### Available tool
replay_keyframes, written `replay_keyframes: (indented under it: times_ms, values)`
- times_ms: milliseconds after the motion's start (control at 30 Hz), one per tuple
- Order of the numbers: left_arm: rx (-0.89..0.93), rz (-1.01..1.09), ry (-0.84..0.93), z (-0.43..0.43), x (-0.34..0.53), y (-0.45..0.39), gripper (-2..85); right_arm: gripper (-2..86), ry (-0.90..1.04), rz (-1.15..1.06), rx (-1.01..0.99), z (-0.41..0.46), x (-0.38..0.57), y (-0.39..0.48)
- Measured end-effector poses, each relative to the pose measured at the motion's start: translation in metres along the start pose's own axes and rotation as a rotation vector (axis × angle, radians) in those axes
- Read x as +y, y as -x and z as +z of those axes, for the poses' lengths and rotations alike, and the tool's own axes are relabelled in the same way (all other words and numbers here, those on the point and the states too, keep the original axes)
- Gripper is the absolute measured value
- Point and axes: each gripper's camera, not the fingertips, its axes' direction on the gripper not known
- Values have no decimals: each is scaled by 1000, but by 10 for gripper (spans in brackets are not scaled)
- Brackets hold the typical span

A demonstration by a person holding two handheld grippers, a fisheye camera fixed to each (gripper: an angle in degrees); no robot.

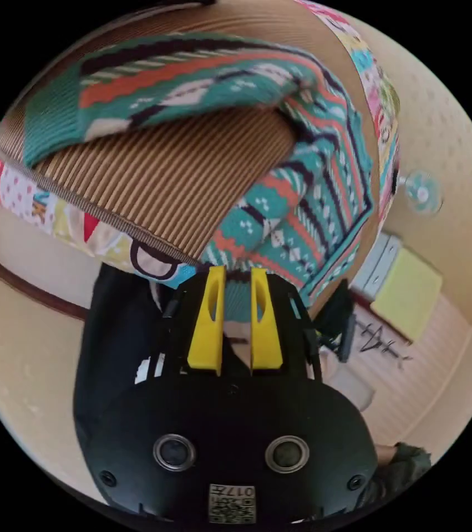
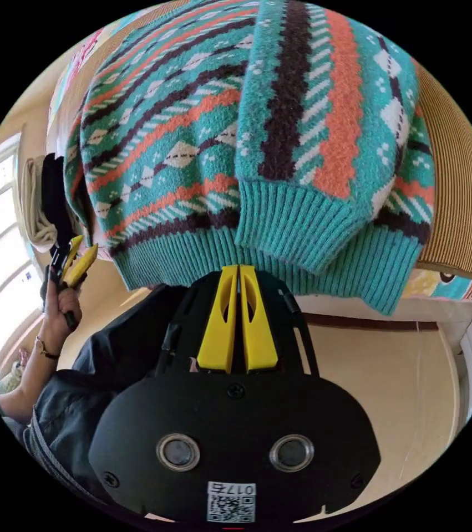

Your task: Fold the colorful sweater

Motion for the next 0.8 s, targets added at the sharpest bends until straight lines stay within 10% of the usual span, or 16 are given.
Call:
replay_keyframes:
  times_ms: [133,367,600,800]
  values:
    - [542,-392,-292,-44,-8,79,141,3,-54,166,-167,-15,42,-28]
    - [586,-432,-272,-40,-45,93,113,2,-125,294,-242,-43,125,-33]
    - [325,176,-96,-91,-26,-46,42,2,-241,317,-295,-92,179,-26]
    - [-34,669,-389,-137,49,-198,41,2,-342,323,-416,-134,216,-42]
